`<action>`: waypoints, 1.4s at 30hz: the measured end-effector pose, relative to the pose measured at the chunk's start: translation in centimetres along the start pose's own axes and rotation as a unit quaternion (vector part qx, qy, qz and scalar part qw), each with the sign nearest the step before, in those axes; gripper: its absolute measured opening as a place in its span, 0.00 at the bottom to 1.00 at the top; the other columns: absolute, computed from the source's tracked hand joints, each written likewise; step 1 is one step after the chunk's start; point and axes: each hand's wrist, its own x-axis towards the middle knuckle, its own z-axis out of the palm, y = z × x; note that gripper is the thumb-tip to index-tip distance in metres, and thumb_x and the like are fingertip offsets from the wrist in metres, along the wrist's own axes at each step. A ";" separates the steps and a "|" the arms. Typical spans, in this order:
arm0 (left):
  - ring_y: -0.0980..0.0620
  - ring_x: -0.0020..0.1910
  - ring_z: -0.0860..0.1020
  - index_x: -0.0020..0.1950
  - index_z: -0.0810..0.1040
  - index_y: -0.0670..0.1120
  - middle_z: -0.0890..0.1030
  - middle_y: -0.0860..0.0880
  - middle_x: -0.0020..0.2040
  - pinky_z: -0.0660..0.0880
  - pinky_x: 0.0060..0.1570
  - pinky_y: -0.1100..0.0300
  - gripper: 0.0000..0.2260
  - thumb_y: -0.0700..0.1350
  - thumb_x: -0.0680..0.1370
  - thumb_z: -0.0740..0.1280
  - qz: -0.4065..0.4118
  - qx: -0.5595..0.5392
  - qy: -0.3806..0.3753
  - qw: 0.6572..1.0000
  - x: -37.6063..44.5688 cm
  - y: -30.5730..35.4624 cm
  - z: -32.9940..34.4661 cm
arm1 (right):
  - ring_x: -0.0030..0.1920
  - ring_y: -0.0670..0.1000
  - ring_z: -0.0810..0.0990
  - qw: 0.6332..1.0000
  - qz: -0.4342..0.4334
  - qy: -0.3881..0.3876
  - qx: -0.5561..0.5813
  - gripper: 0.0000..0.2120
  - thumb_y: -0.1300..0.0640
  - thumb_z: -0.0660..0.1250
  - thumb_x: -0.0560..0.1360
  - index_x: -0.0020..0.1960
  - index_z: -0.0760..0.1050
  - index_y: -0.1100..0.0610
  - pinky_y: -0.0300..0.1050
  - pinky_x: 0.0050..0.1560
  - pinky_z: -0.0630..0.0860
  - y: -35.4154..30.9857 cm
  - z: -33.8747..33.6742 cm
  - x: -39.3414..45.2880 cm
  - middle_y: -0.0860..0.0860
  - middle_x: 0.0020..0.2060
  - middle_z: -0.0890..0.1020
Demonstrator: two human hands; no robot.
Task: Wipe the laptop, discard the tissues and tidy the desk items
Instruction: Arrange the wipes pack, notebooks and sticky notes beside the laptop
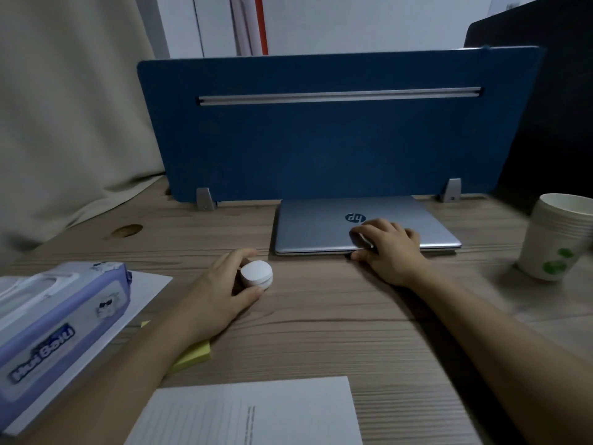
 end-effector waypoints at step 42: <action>0.61 0.61 0.71 0.68 0.72 0.58 0.75 0.59 0.66 0.68 0.54 0.63 0.18 0.53 0.79 0.67 -0.045 -0.050 0.036 0.997 -7.5 -3.4 -3.7 | 0.58 0.40 0.74 0.930 -0.131 -0.225 0.259 0.24 0.38 0.70 0.71 0.63 0.74 0.44 0.37 0.56 0.73 -13.1 -5.2 -13.6 0.41 0.59 0.76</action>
